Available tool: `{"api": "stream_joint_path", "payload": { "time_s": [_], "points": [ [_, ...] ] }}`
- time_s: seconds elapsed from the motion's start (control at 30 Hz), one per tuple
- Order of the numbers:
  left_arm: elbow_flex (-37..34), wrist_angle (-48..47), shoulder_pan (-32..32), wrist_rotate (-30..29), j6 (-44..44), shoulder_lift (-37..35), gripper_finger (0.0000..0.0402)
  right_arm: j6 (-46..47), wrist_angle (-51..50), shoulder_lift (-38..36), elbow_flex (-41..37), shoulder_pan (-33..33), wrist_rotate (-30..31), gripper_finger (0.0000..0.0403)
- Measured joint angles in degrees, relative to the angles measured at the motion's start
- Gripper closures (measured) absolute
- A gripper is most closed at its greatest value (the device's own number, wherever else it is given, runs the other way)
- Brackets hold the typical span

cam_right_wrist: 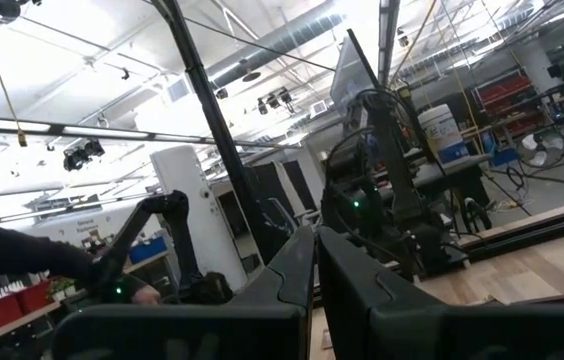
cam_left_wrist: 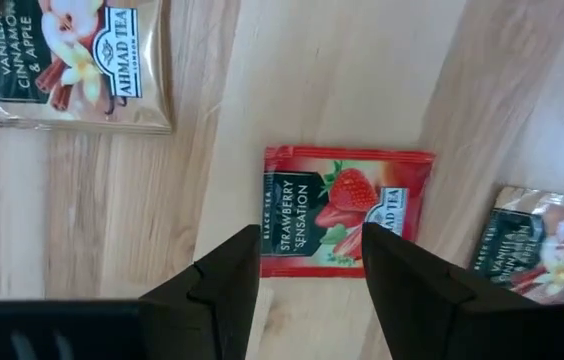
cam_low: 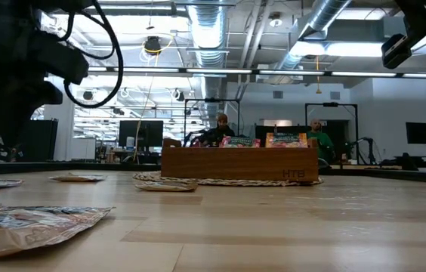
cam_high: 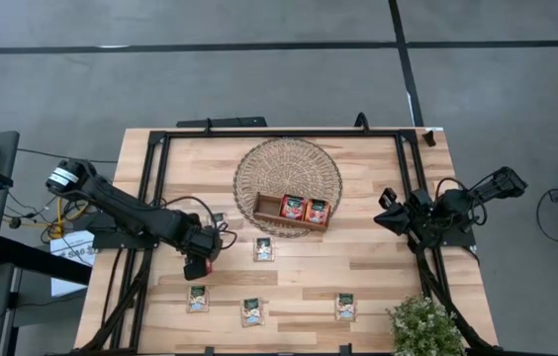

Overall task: Pick & Place Tea
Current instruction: Put the red tea bag into the middle section of the wooden organizer

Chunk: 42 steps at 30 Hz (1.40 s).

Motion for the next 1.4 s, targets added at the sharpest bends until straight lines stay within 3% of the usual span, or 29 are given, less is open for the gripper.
{"api": "stream_joint_path", "payload": {
  "time_s": [0.23, 0.5, 1.1, 1.4],
  "points": [
    [-3.96, 1.54, 0.0, -0.06, -2.13, 0.0, 0.0234, 0.02, 0.02, 0.0, 0.0, 0.0, 0.02, 0.0393],
    [-5.06, 6.02, 0.0, 0.29, -1.39, 0.0, 0.0234, 0.02, 0.12, 0.0, 0.0, 0.0, 0.02, 0.0393],
    [-6.24, 5.54, 0.0, -1.09, -1.1, 0.0, 0.0234, 0.04, 0.22, 0.0, 0.0, 0.0, 0.07, 0.0393],
    [-12.45, 12.71, 0.09, -0.95, -3.79, -0.04, 0.0234, 0.29, 0.22, 0.0, 0.03, 0.02, 0.13, 0.0393]
  ]
}}
